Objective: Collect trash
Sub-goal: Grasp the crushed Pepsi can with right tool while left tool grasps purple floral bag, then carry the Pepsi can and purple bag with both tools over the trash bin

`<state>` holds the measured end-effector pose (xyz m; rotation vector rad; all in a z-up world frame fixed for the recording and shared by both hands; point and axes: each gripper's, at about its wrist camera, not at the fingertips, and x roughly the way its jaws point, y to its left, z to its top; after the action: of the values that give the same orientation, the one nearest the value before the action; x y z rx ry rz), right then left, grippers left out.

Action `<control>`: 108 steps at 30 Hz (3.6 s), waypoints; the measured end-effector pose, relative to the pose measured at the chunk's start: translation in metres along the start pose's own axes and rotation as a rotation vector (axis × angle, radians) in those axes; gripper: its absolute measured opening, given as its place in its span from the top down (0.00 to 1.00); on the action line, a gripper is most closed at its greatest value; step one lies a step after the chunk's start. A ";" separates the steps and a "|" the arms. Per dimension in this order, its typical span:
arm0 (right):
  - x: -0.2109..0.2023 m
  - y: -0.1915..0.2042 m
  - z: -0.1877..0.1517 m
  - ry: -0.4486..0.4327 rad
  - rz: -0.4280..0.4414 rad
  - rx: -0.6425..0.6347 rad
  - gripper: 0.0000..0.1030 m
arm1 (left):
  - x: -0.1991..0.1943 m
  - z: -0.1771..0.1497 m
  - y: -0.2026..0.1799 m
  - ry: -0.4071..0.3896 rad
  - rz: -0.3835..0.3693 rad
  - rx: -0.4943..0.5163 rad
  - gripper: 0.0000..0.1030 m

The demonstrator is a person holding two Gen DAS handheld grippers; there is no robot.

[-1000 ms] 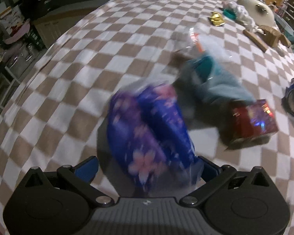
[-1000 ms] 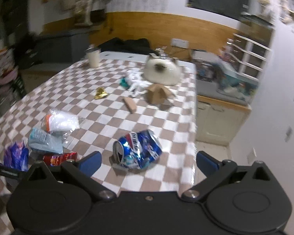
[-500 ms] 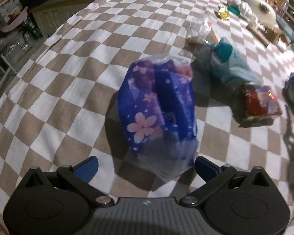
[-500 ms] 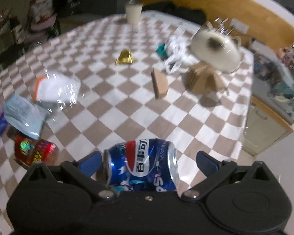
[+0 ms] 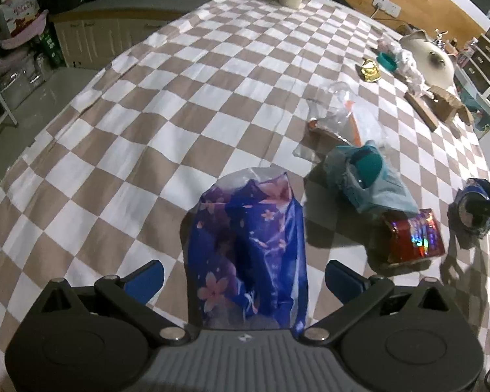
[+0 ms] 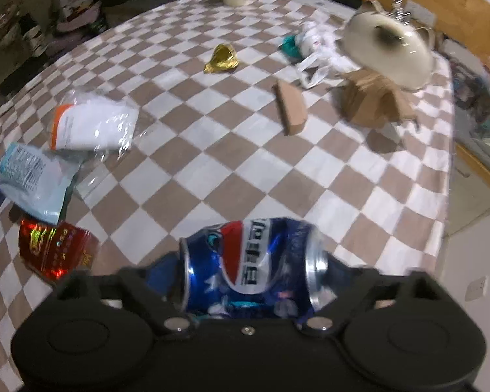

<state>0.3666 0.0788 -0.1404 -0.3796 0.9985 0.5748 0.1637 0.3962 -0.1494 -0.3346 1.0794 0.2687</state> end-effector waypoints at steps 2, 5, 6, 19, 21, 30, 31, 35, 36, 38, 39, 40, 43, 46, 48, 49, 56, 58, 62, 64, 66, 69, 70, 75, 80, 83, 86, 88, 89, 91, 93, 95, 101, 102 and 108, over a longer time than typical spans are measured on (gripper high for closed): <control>-0.008 0.002 -0.003 -0.010 0.010 0.022 0.15 | 0.006 0.003 0.002 0.023 0.010 -0.026 0.00; -0.016 0.008 -0.009 -0.024 -0.005 0.030 0.17 | 0.012 0.006 0.008 0.044 0.012 -0.101 0.03; -0.020 0.011 -0.012 -0.031 -0.015 0.039 0.17 | 0.014 0.005 0.011 0.049 0.006 -0.126 0.07; -0.067 0.048 -0.057 -0.088 -0.070 0.230 0.20 | 0.007 0.002 0.007 0.028 -0.042 -0.112 0.66; -0.074 0.055 -0.063 -0.099 -0.078 0.243 0.21 | 0.002 0.000 0.003 0.018 -0.061 -0.093 0.68; -0.101 0.075 -0.078 -0.146 -0.089 0.293 0.23 | -0.034 -0.014 -0.030 -0.046 -0.131 0.012 0.71; -0.104 0.077 -0.079 -0.149 -0.088 0.300 0.23 | -0.038 -0.015 -0.034 -0.055 -0.143 0.020 0.71; -0.117 0.085 -0.084 -0.167 -0.074 0.307 0.23 | -0.052 -0.020 -0.048 -0.085 -0.173 0.052 0.71; -0.120 0.087 -0.085 -0.174 -0.072 0.306 0.23 | -0.056 -0.021 -0.051 -0.094 -0.180 0.058 0.71; -0.127 0.091 -0.087 -0.185 -0.070 0.304 0.23 | -0.062 -0.022 -0.057 -0.110 -0.193 0.073 0.71; -0.130 0.092 -0.088 -0.189 -0.072 0.301 0.23 | -0.066 -0.022 -0.061 -0.119 -0.197 0.082 0.71; -0.134 0.094 -0.089 -0.193 -0.077 0.298 0.23 | -0.068 -0.023 -0.064 -0.125 -0.201 0.091 0.71; -0.144 0.095 -0.093 -0.210 -0.087 0.303 0.23 | -0.076 -0.026 -0.077 -0.140 -0.208 0.126 0.71; -0.153 0.089 -0.099 -0.225 -0.082 0.333 0.23 | -0.081 -0.030 -0.090 -0.145 -0.218 0.160 0.71; -0.159 0.084 -0.103 -0.230 -0.092 0.344 0.23 | -0.083 -0.032 -0.101 -0.146 -0.226 0.178 0.71; -0.161 0.082 -0.105 -0.234 -0.096 0.349 0.24 | -0.084 -0.033 -0.106 -0.147 -0.228 0.185 0.71; -0.179 0.049 -0.122 -0.285 -0.104 0.396 0.23 | -0.087 -0.036 -0.148 -0.160 -0.231 0.213 0.71; -0.182 0.035 -0.127 -0.295 -0.098 0.403 0.23 | -0.087 -0.037 -0.163 -0.166 -0.222 0.214 0.71; -0.182 0.001 -0.135 -0.296 -0.072 0.419 0.23 | -0.085 -0.036 -0.197 -0.170 -0.195 0.211 0.71; -0.181 -0.018 -0.138 -0.294 -0.063 0.427 0.23 | -0.082 -0.035 -0.216 -0.167 -0.184 0.208 0.71; -0.179 -0.040 -0.142 -0.289 -0.052 0.434 0.23 | -0.077 -0.034 -0.238 -0.162 -0.176 0.208 0.71; -0.177 -0.074 -0.149 -0.280 -0.049 0.433 0.23 | -0.069 -0.033 -0.273 -0.147 -0.178 0.212 0.71; -0.175 -0.085 -0.151 -0.276 -0.047 0.434 0.23 | -0.065 -0.033 -0.286 -0.140 -0.176 0.218 0.71; -0.166 -0.143 -0.168 -0.254 -0.048 0.441 0.23 | -0.042 -0.033 -0.351 -0.110 -0.192 0.253 0.71; -0.155 -0.196 -0.187 -0.222 -0.064 0.468 0.23 | -0.012 -0.034 -0.413 -0.056 -0.227 0.301 0.71; -0.147 -0.225 -0.200 -0.203 -0.082 0.502 0.23 | 0.010 -0.036 -0.448 -0.020 -0.267 0.339 0.70; -0.138 -0.253 -0.214 -0.182 -0.103 0.546 0.23 | 0.034 -0.039 -0.479 0.020 -0.289 0.372 0.70; -0.131 -0.270 -0.223 -0.167 -0.115 0.575 0.23 | 0.051 -0.040 -0.499 0.047 -0.302 0.389 0.70; -0.126 -0.279 -0.227 -0.159 -0.124 0.589 0.23 | 0.060 -0.041 -0.509 0.063 -0.309 0.399 0.70; -0.119 -0.293 -0.234 -0.147 -0.139 0.610 0.23 | 0.078 -0.044 -0.528 0.090 -0.324 0.422 0.69; -0.110 -0.308 -0.243 -0.135 -0.155 0.636 0.23 | 0.096 -0.048 -0.545 0.113 -0.334 0.448 0.69; -0.101 -0.321 -0.251 -0.123 -0.170 0.664 0.23 | 0.114 -0.050 -0.560 0.139 -0.338 0.470 0.69; -0.066 -0.353 -0.279 -0.085 -0.204 0.750 0.23 | 0.176 -0.065 -0.591 0.236 -0.379 0.495 0.69; -0.058 -0.357 -0.284 -0.077 -0.206 0.768 0.23 | 0.187 -0.069 -0.595 0.249 -0.374 0.504 0.69; -0.017 -0.374 -0.305 -0.040 -0.205 0.844 0.23 | 0.249 -0.082 -0.607 0.328 -0.357 0.516 0.69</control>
<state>0.3826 -0.3879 -0.2624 0.2791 1.0564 -0.0520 0.4350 -0.1808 -0.3248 -0.1012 1.3410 -0.3937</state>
